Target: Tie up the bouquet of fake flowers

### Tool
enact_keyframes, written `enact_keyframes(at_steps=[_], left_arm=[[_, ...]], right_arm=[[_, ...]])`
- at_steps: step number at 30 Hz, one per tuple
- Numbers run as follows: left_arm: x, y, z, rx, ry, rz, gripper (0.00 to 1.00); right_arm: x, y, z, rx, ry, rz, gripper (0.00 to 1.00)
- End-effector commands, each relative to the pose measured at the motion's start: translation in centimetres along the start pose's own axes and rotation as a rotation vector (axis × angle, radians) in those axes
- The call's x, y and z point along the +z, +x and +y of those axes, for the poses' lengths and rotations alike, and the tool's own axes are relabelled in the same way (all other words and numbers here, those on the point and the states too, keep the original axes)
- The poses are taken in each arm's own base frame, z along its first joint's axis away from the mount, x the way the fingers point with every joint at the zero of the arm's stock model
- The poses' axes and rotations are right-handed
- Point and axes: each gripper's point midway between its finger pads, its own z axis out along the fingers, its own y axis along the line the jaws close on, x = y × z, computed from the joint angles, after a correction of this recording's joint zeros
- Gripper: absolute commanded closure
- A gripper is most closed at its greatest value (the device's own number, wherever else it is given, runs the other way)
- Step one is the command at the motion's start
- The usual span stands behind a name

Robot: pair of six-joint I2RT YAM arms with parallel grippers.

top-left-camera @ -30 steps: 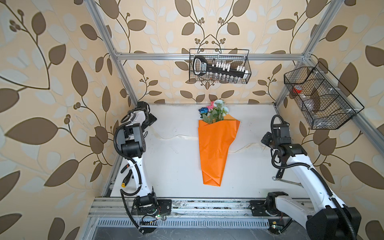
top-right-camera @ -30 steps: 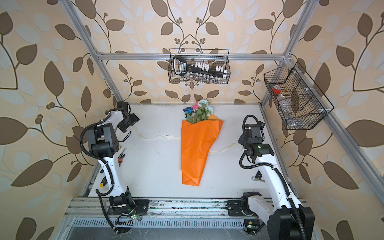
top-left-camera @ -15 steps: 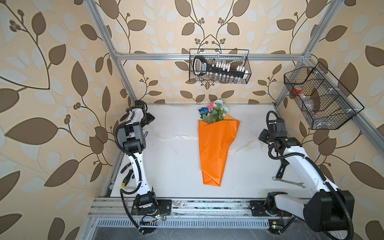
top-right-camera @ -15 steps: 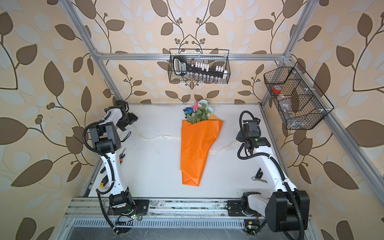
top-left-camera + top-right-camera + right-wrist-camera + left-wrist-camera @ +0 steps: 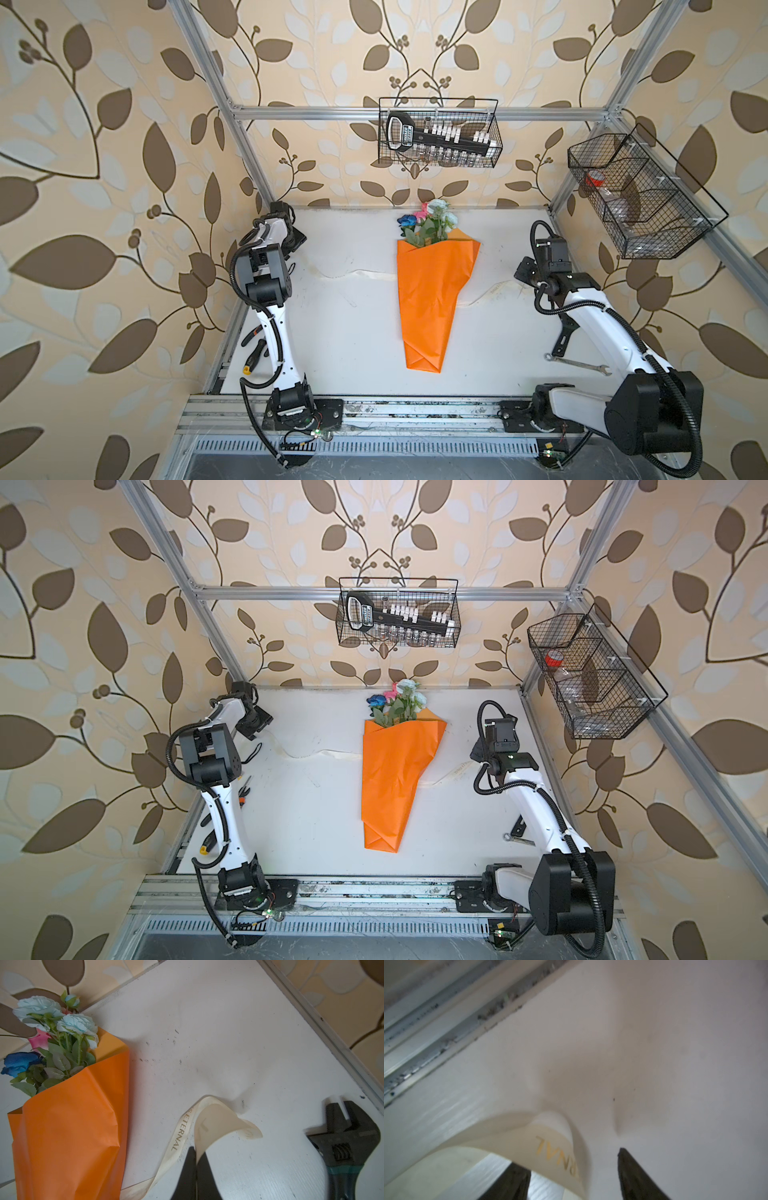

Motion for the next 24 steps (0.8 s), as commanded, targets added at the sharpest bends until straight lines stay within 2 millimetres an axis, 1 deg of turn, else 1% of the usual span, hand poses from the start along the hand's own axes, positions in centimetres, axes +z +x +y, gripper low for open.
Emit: enact_keyframes(at_steps=[1,2,3,4,6,7,8,11,13,14,15,16,17,20,22,24], left_arm=[[2.8,1.0,0.7,-0.03,-0.021,0.065,0.59],[2.7,0.5,0.1,-0.033,-0.005,0.055,0.72],[2.8,0.4,-0.1,-0.034,0.005,0.054,0.87],[2.6,0.2,-0.5,-0.031,0.019,0.05,1.0],[1.6,0.0,-1.6,-0.012,0.069,0.039,1.0],[0.5,-0.3,-2.6,0.011,0.103,0.022,1.0],[-0.1,0.3,-2.8,0.031,0.117,0.022,1.0],[-5.0,0.8,-5.3,0.113,0.224,-0.048,1.0],[-8.9,1.6,-6.6,0.167,0.287,-0.097,1.0],[-10.3,2.3,-7.0,0.185,0.31,-0.106,1.0],[-12.2,2.9,-7.7,0.21,0.352,-0.128,1.0],[-13.9,3.6,-8.4,0.236,0.391,-0.146,1.0],[-15.2,4.5,-8.8,0.263,0.416,-0.155,1.0],[-19.8,7.6,-10.5,0.363,0.493,-0.193,1.0],[-22.8,10.4,-11.6,0.443,0.557,-0.224,1.0],[-25.5,13.0,-12.4,0.506,0.628,-0.243,1.0]], right_arm=[[-0.4,-1.3,0.6,0.001,-0.019,-0.028,1.0],[-0.5,-1.4,0.6,0.002,-0.017,-0.03,1.0],[-0.5,-1.6,0.6,0.003,-0.016,-0.035,1.0],[-0.6,-1.8,0.6,0.003,-0.017,-0.04,1.0],[-0.8,-2.3,0.6,0.003,-0.014,-0.048,1.0],[-0.9,-2.7,0.7,0.006,-0.018,-0.054,1.0],[-1.1,-3.1,1.0,0.008,-0.03,-0.058,1.0],[-2.1,-4.5,2.8,-0.004,-0.109,-0.071,1.0],[-3.0,-5.4,4.3,-0.021,-0.175,-0.082,1.0],[-3.4,-5.7,5.0,-0.034,-0.207,-0.085,1.0],[-4.2,-6.2,5.9,-0.046,-0.24,-0.094,1.0],[-4.9,-6.5,6.9,-0.064,-0.269,-0.103,1.0],[-5.7,-6.8,7.9,-0.088,-0.293,-0.115,1.0],[-8.6,-7.5,11.9,-0.183,-0.361,-0.157,1.0],[-10.6,-8.0,15.0,-0.227,-0.433,-0.181,1.0],[-12.1,-8.3,17.9,-0.266,-0.506,-0.189,1.0]])
